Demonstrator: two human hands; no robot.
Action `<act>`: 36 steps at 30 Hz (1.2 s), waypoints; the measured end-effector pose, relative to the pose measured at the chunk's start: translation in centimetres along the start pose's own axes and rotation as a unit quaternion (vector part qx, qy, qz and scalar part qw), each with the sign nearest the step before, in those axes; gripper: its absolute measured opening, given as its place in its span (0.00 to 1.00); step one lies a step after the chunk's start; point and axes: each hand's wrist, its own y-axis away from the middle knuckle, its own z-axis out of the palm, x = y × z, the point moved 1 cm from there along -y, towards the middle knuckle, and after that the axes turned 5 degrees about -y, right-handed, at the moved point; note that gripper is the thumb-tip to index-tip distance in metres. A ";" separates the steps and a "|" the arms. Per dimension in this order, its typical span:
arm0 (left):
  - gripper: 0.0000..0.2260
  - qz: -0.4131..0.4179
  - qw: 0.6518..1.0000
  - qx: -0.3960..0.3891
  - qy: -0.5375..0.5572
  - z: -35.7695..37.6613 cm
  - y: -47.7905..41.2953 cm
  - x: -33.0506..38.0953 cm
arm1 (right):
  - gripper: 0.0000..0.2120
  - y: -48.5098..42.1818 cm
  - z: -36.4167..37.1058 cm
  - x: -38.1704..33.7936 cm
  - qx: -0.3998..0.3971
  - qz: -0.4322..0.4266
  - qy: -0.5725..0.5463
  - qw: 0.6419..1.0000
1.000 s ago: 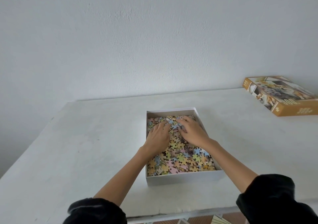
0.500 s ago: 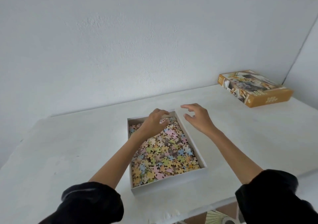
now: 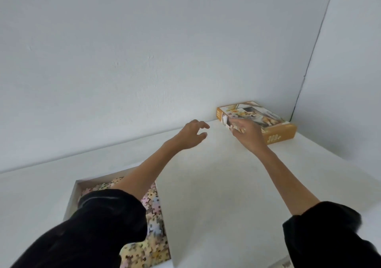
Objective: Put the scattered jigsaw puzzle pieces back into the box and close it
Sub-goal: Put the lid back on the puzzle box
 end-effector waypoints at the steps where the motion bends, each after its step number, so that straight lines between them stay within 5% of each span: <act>1: 0.15 -0.001 1.000 -0.001 -0.001 0.5 -1.4 0.8 | 0.16 -0.9 -1.1 0.9 0.004 0.002 -0.004 1.000; 11: 0.18 -0.083 0.992 0.004 0.094 7.8 -13.2 6.2 | 0.17 -10.2 -7.6 11.7 -0.021 0.034 0.054 0.998; 20: 0.22 -0.243 0.946 0.049 0.210 13.8 -18.1 7.1 | 0.19 -15.6 -8.1 20.9 -0.137 0.146 0.151 0.968; 36: 0.19 -0.252 0.925 0.116 0.261 12.3 -15.9 6.2 | 0.18 -14.1 -7.0 16.9 -0.133 0.125 0.080 0.980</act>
